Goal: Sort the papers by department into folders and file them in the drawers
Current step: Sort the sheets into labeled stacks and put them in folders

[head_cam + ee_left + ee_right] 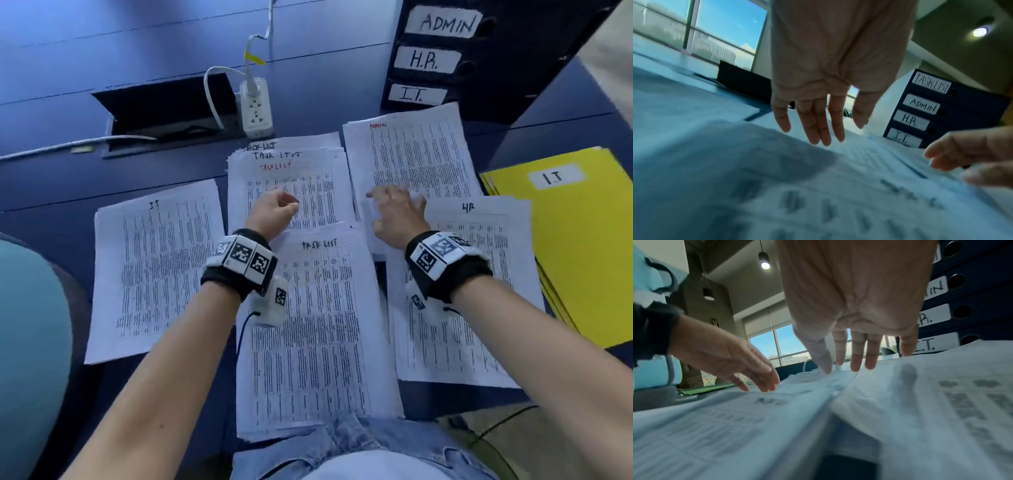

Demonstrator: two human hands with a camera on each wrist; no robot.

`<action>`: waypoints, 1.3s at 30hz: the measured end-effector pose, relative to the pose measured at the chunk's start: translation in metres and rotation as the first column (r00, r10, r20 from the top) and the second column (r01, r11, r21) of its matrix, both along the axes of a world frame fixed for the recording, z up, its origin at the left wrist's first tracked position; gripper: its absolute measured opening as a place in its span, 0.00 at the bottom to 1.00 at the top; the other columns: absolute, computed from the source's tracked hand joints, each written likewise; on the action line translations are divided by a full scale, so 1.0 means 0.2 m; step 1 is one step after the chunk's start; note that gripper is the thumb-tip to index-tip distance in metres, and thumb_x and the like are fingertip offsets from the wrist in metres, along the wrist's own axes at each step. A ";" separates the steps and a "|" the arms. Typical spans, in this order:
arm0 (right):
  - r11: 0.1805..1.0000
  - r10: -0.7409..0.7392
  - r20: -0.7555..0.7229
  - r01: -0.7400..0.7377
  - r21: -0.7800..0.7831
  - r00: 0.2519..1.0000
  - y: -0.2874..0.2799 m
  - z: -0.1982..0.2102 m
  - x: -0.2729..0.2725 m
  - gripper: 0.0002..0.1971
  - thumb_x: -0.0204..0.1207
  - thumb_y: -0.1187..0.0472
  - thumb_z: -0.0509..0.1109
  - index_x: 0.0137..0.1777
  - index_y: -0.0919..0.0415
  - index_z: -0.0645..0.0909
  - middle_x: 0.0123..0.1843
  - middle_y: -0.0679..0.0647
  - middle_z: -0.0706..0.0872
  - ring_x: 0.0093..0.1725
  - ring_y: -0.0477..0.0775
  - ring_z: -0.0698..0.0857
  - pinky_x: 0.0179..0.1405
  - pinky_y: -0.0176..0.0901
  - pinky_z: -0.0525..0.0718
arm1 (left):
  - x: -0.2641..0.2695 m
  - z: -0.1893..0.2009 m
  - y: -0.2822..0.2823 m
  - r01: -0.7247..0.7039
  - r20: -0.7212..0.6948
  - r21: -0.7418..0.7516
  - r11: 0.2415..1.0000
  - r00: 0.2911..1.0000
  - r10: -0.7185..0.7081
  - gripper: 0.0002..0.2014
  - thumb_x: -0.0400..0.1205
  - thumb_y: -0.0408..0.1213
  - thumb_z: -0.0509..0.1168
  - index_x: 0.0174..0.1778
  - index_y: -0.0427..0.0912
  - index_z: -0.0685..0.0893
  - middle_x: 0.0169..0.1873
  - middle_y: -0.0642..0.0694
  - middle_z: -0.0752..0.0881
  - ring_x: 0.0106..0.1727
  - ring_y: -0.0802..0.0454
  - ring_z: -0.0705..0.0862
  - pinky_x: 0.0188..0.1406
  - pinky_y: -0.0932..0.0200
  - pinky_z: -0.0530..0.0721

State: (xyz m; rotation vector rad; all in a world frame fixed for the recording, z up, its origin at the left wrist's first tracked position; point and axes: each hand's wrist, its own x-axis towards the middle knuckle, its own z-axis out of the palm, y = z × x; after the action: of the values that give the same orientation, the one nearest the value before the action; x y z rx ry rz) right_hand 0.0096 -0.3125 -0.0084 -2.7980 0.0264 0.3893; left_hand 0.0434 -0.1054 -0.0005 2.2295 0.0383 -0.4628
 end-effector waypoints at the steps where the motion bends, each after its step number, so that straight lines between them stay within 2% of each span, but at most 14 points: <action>1: 0.999 0.018 0.000 -0.018 0.051 1.000 0.04 0.01 -0.01 0.24 0.76 0.67 0.61 0.73 0.57 0.67 0.73 0.57 0.70 0.73 0.57 0.66 0.73 0.59 0.58 | -0.02 -0.01 0.06 0.046 -0.027 0.092 0.995 0.999 -0.043 0.14 0.83 0.34 0.60 0.60 0.29 0.79 0.54 0.35 0.82 0.52 0.45 0.80 0.42 0.63 0.77; 5: 0.982 0.119 -0.075 -0.107 0.154 0.990 0.19 -0.01 -0.07 0.26 0.77 0.63 0.64 0.75 0.58 0.65 0.75 0.57 0.70 0.73 0.57 0.69 0.73 0.56 0.67 | -0.11 -0.06 0.22 0.246 -0.171 0.523 0.816 0.968 -0.182 0.32 0.72 0.56 0.70 0.67 0.43 0.73 0.67 0.43 0.72 0.69 0.43 0.70 0.71 0.41 0.69; 8: 0.984 0.173 -0.149 -0.163 0.077 0.974 0.23 -0.05 -0.13 0.30 0.76 0.57 0.68 0.77 0.59 0.62 0.76 0.58 0.67 0.74 0.59 0.67 0.72 0.59 0.68 | -0.17 -0.06 0.24 0.296 -0.200 0.632 0.716 0.955 -0.217 0.42 0.65 0.57 0.75 0.71 0.43 0.67 0.71 0.42 0.64 0.73 0.41 0.62 0.72 0.34 0.64; 11: 0.985 0.168 -0.138 -0.163 0.050 0.976 0.25 -0.07 -0.16 0.31 0.75 0.54 0.70 0.76 0.60 0.63 0.77 0.56 0.65 0.74 0.59 0.66 0.71 0.59 0.68 | -0.20 -0.07 0.24 0.315 -0.218 0.624 0.715 0.949 -0.228 0.38 0.66 0.53 0.76 0.67 0.42 0.70 0.68 0.42 0.66 0.70 0.41 0.66 0.70 0.35 0.68; 16: 0.973 0.049 -0.067 -0.033 0.227 0.997 0.25 -0.10 -0.17 0.38 0.70 0.56 0.75 0.78 0.60 0.61 0.76 0.58 0.66 0.75 0.58 0.64 0.73 0.56 0.64 | -0.23 0.00 0.25 0.253 -0.261 0.137 0.958 0.942 -0.212 0.20 0.74 0.29 0.70 0.62 0.40 0.77 0.54 0.44 0.83 0.53 0.48 0.82 0.56 0.55 0.82; 20: 0.794 -0.252 0.042 0.181 0.581 0.967 0.23 -0.09 -0.19 0.48 0.62 0.51 0.81 0.78 0.60 0.58 0.70 0.61 0.69 0.68 0.58 0.70 0.69 0.56 0.71 | -0.32 0.06 0.35 0.165 -0.188 -0.163 0.973 0.963 -0.195 0.20 0.75 0.24 0.67 0.63 0.38 0.76 0.47 0.49 0.82 0.45 0.59 0.82 0.42 0.65 0.84; 23: 0.458 -0.403 -0.169 0.358 0.814 0.900 0.21 -0.07 -0.24 0.30 0.67 0.59 0.78 0.66 0.61 0.67 0.53 0.58 0.79 0.50 0.55 0.81 0.49 0.49 0.84 | -0.38 0.06 0.45 0.020 -0.135 -0.306 0.952 0.989 -0.064 0.16 0.74 0.23 0.68 0.56 0.36 0.77 0.49 0.44 0.82 0.45 0.55 0.83 0.42 0.63 0.86; 25: 0.368 -0.392 -0.231 0.381 0.848 0.891 0.23 -0.09 -0.26 0.10 0.72 0.67 0.73 0.47 0.60 0.74 0.39 0.54 0.80 0.38 0.51 0.80 0.38 0.39 0.80 | -0.41 0.06 0.49 -0.125 -0.112 -0.428 0.895 0.990 0.084 0.11 0.74 0.23 0.67 0.44 0.40 0.76 0.44 0.44 0.81 0.42 0.53 0.82 0.40 0.65 0.86; 28: 0.420 -0.439 -0.166 0.365 0.831 0.883 0.27 -0.14 -0.28 0.13 0.75 0.71 0.69 0.33 0.57 0.74 0.31 0.51 0.77 0.32 0.46 0.75 0.34 0.34 0.74 | -0.43 0.02 0.55 -0.362 -0.123 -0.518 0.775 0.928 0.351 0.12 0.70 0.29 0.71 0.38 0.43 0.73 0.41 0.42 0.80 0.41 0.48 0.81 0.44 0.55 0.84; 30: 0.440 -0.473 -0.134 0.365 0.821 0.871 0.28 -0.17 -0.28 0.13 0.75 0.71 0.69 0.32 0.57 0.76 0.30 0.51 0.77 0.33 0.47 0.75 0.37 0.36 0.76 | -0.45 -0.02 0.58 -0.488 -0.188 -0.511 0.708 0.867 0.461 0.13 0.70 0.31 0.72 0.43 0.43 0.73 0.49 0.36 0.79 0.43 0.43 0.82 0.44 0.45 0.85; 32: 0.515 -0.482 -0.092 0.366 0.775 0.872 0.29 -0.20 -0.28 0.06 0.76 0.69 0.69 0.40 0.59 0.82 0.34 0.53 0.81 0.38 0.51 0.80 0.45 0.44 0.80 | -0.48 -0.06 0.60 -0.492 -0.181 -0.438 0.752 0.868 0.462 0.14 0.76 0.27 0.67 0.53 0.42 0.72 0.57 0.33 0.77 0.47 0.40 0.82 0.44 0.46 0.87; 34: 0.608 -0.439 -0.057 0.343 0.716 0.897 0.31 -0.22 -0.29 0.13 0.77 0.70 0.66 0.59 0.59 0.83 0.41 0.55 0.83 0.42 0.53 0.81 0.46 0.40 0.82 | -0.53 -0.10 0.59 -0.414 -0.085 -0.309 0.856 0.908 0.409 0.21 0.79 0.25 0.63 0.66 0.46 0.71 0.67 0.34 0.73 0.58 0.41 0.79 0.56 0.46 0.83; 36: 0.646 -0.379 -0.059 0.310 0.698 0.923 0.34 -0.21 -0.31 0.23 0.77 0.73 0.62 0.70 0.55 0.76 0.44 0.56 0.82 0.40 0.52 0.80 0.34 0.27 0.79 | -0.58 -0.13 0.58 -0.370 -0.005 -0.214 0.904 0.926 0.378 0.26 0.80 0.24 0.60 0.72 0.48 0.68 0.72 0.39 0.68 0.61 0.46 0.77 0.59 0.52 0.82; 39: 0.628 -0.348 -0.107 0.316 0.711 0.931 0.37 -0.21 -0.33 0.25 0.78 0.74 0.61 0.73 0.57 0.72 0.48 0.57 0.81 0.43 0.52 0.79 0.28 0.21 0.77 | -0.60 -0.14 0.55 -0.364 0.076 -0.104 0.926 0.925 0.372 0.26 0.81 0.23 0.59 0.75 0.44 0.67 0.72 0.39 0.69 0.47 0.60 0.76 0.32 0.81 0.78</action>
State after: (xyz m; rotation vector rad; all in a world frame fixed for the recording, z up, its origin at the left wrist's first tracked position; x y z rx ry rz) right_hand -0.0557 -0.2380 -0.0508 -1.9463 0.3127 0.1837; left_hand -0.0770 0.0043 -0.0292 2.0904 0.3744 -0.1482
